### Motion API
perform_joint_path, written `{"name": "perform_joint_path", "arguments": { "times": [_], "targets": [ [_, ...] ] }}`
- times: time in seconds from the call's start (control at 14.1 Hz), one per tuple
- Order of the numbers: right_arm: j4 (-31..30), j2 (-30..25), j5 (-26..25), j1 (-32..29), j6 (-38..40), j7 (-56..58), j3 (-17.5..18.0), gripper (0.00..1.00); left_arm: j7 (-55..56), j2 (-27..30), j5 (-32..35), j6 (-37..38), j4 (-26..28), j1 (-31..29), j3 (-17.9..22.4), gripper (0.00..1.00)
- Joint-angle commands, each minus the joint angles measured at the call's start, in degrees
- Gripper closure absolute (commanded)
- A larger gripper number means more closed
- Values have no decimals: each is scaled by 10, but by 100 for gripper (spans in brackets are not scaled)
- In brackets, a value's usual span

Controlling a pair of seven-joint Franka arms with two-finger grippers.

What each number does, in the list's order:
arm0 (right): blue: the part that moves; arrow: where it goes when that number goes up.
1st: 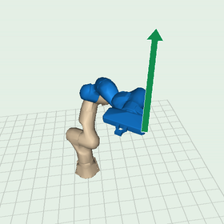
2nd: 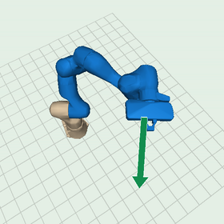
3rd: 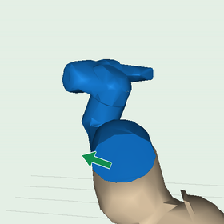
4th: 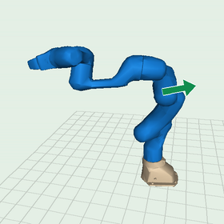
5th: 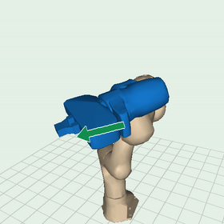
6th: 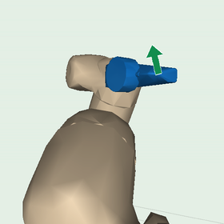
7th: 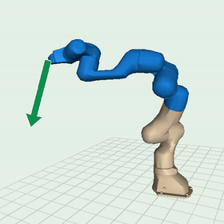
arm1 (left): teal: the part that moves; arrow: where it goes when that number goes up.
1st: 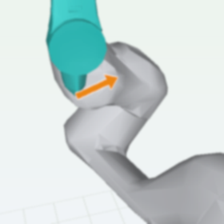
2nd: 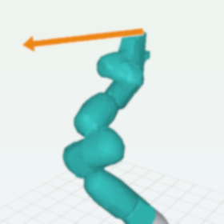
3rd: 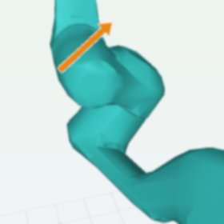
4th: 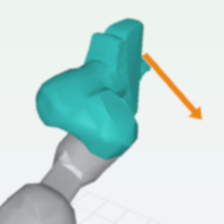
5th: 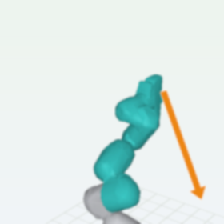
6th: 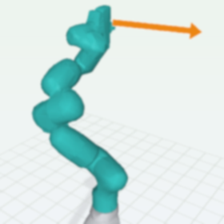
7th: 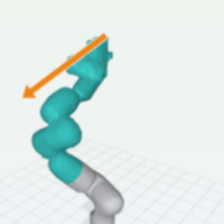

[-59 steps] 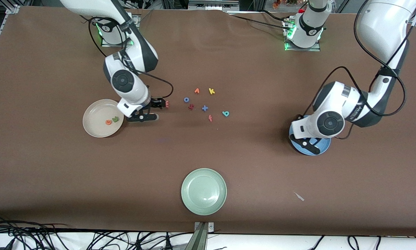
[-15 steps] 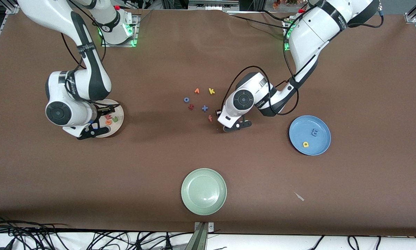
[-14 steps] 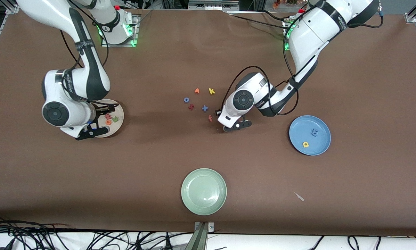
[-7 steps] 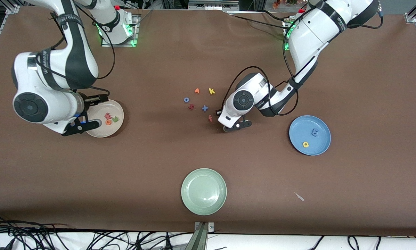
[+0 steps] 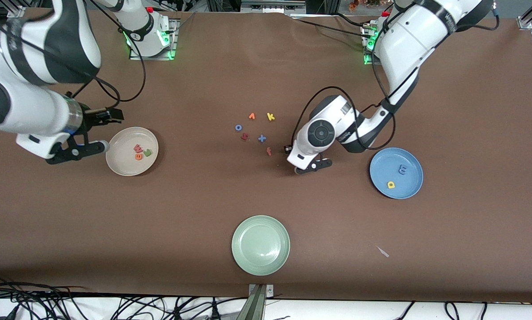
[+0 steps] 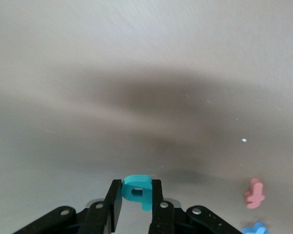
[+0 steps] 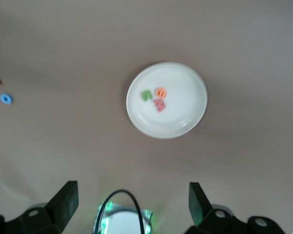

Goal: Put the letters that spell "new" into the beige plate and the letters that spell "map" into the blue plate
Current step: 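Drop the teal letter on the blue plate while the right gripper retracts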

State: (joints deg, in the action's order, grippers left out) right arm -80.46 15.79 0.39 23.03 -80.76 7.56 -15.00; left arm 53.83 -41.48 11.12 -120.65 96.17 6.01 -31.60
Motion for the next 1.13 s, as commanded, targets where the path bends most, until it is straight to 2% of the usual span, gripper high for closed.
{"name": "perform_joint_path", "arguments": {
  "times": [0.0, 0.21, 0.28, 0.42, 0.57, 0.64, 0.71, 0.78, 0.85, 1.06],
  "targets": [
    [-43, -74, -20, -48, -40, 0, 34, 0, -106, 46, 0, 74, 12, -48, 2, 88],
    [-83, -118, -15, -163, -44, 6, 134, 0, -221, 64, 6, 119, 12, -113, 2, 86],
    [-91, -128, -21, -178, -48, -3, 151, 0, -258, 68, 6, 125, 12, -140, 2, 86],
    [-102, -137, -21, -191, -57, -11, 154, 0, -333, 69, 7, 130, 13, -183, 4, 86],
    [-109, -142, -22, -195, -59, -14, 154, 0, -373, 57, 58, 132, 19, -215, 10, 85],
    [-115, -147, -25, -196, -59, -15, 155, 0, -384, 48, 75, 132, 19, -228, 9, 81],
    [-125, -147, -25, -199, -61, -16, 156, 0, -391, 45, 79, 132, 19, -231, 9, 61],
    [-139, -152, -24, -205, -70, -17, 156, 0, -391, 43, 80, 133, 19, -231, 10, 22],
    [-157, -160, -23, -215, -87, -17, 161, 0, -390, 44, 80, 134, 18, -232, 10, 0],
    [-162, -164, -26, -237, -88, -28, 184, 0, -397, 61, 80, 155, 10, -231, 5, 0]
  ]
}}
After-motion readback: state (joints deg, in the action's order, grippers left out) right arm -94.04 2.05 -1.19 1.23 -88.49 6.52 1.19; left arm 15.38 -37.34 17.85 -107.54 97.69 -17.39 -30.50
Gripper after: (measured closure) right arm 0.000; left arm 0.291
